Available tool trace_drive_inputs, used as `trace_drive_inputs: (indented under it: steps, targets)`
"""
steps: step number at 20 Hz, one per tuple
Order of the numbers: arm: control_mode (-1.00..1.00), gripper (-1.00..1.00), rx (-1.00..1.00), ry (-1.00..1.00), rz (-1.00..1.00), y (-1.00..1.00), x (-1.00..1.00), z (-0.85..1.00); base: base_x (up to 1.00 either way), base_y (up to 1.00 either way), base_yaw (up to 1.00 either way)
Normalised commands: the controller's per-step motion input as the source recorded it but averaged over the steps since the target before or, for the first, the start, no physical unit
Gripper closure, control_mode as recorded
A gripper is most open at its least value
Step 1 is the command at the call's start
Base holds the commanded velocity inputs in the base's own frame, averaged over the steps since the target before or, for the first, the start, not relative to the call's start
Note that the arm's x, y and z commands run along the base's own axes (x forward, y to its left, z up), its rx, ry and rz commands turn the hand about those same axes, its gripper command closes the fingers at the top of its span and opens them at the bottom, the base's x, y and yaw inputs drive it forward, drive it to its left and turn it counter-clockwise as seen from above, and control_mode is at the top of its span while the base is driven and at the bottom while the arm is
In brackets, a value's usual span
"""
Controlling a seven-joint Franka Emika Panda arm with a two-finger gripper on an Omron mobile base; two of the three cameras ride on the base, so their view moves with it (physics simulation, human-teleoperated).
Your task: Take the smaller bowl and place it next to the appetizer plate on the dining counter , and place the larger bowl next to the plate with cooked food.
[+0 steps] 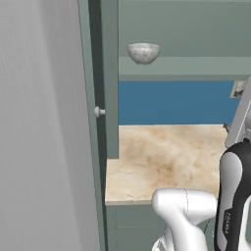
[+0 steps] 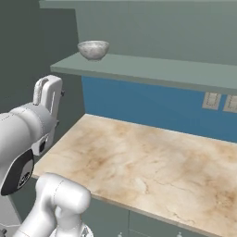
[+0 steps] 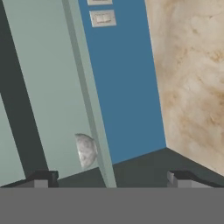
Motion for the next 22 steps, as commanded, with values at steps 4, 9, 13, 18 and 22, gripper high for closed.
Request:
trace_drive_inputs:
  steps: [4,9,13,18,22]
  targets:
    - [1.0,-1.0,0.0,0.0,0.0,0.0,0.0,0.0,0.83,0.0,0.14]
    - [-1.0,-1.0,-0.02,0.0,0.0,0.0,-0.02,0.11,0.18,0.02,0.08]
    - [-1.0,-1.0,-0.05,0.0,0.03,0.0,-0.24,0.56,0.0,0.0,0.0]
    - [-1.0,-1.0,-0.05,0.02,0.12,-0.02,-0.18,0.62,0.0,0.0,0.0]
    - [-1.0,-1.0,-0.04,0.16,0.21,-0.13,-0.01,0.36,0.0,0.0,0.0]
